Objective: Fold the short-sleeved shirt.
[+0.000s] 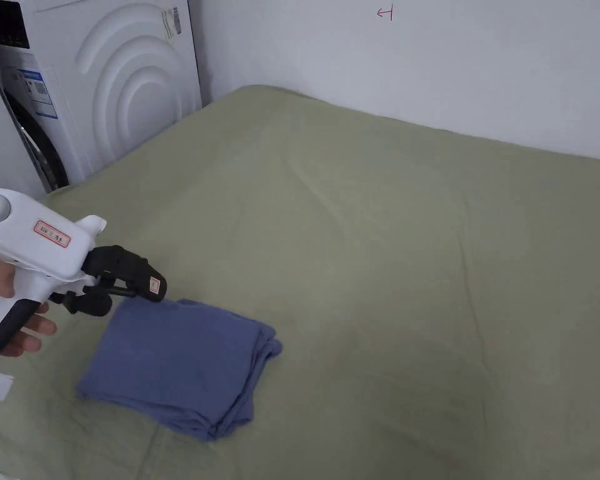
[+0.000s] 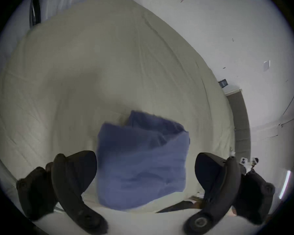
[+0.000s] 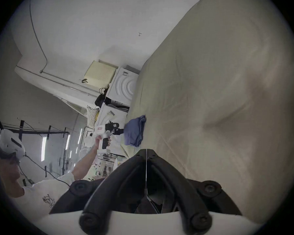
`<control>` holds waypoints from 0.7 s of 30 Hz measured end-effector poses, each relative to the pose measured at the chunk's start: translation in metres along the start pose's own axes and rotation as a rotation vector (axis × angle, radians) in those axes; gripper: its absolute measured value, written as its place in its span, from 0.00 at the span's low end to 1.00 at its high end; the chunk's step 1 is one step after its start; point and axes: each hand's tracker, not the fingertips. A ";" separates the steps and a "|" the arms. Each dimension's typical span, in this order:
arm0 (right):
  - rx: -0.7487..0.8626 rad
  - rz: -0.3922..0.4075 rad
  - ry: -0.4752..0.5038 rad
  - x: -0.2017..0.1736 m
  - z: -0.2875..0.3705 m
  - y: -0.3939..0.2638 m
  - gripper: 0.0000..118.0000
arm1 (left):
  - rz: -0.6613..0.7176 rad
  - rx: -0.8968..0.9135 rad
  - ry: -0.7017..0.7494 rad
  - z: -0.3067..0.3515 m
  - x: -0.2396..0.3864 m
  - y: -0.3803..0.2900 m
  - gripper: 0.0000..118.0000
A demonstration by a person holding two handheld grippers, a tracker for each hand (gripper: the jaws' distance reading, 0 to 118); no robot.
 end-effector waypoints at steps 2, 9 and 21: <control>0.006 0.004 0.002 0.000 0.001 0.000 0.02 | 0.030 0.040 0.048 0.009 -0.005 0.003 0.99; 0.032 0.042 0.014 -0.011 0.026 -0.004 0.02 | 0.004 0.118 0.105 0.072 0.038 -0.011 0.99; 0.349 0.424 -0.298 -0.093 0.116 -0.012 0.03 | -0.135 0.593 0.005 0.048 0.288 -0.152 0.00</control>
